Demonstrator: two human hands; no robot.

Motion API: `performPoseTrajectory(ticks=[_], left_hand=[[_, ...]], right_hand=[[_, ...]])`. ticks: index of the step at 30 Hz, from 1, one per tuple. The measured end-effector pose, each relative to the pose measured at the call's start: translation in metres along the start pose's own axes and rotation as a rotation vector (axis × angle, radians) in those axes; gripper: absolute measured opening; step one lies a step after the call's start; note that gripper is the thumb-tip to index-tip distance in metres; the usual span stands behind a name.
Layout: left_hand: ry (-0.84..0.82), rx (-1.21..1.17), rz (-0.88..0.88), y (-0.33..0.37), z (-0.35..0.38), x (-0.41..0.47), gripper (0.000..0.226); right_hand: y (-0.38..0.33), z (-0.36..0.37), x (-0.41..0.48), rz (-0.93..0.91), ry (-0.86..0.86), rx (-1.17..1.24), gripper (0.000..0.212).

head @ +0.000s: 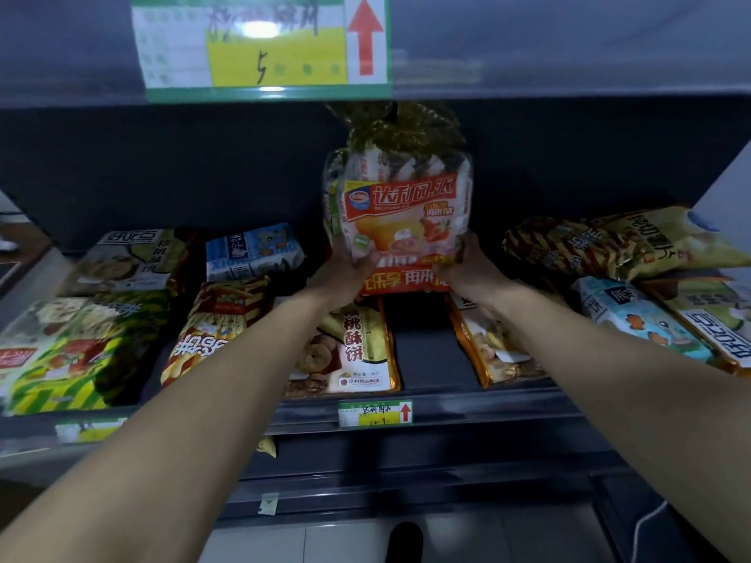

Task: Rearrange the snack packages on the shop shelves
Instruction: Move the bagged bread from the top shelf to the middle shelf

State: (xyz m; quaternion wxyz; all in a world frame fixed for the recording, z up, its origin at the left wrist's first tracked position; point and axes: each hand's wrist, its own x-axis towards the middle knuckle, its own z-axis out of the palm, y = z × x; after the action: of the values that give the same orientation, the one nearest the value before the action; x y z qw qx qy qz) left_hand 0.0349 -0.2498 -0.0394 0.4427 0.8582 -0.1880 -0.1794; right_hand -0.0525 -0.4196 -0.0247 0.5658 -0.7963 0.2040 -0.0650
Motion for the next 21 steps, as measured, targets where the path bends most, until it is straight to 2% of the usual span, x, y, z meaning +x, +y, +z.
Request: performPoseTrajectory(ticks=[5, 13, 17, 21], left_hand=[[0.090, 0.016, 0.037, -0.002, -0.009, 0.007, 0.062], [-0.023, -0.090, 0.044, -0.002, -0.009, 0.016, 0.063], [-0.011, 0.075, -0.019, 0.002, -0.018, 0.017, 0.045], [-0.066, 0.186, -0.179, 0.001, -0.024, 0.012, 0.050]], right_hand=[[0.001, 0.013, 0.005, -0.018, 0.025, 0.052, 0.060], [0.008, 0.010, 0.014, -0.030, 0.104, 0.103, 0.061], [0.006, 0.014, 0.016, -0.016, 0.093, -0.007, 0.059], [0.003, 0.021, 0.020, 0.047, 0.030, -0.168, 0.062]])
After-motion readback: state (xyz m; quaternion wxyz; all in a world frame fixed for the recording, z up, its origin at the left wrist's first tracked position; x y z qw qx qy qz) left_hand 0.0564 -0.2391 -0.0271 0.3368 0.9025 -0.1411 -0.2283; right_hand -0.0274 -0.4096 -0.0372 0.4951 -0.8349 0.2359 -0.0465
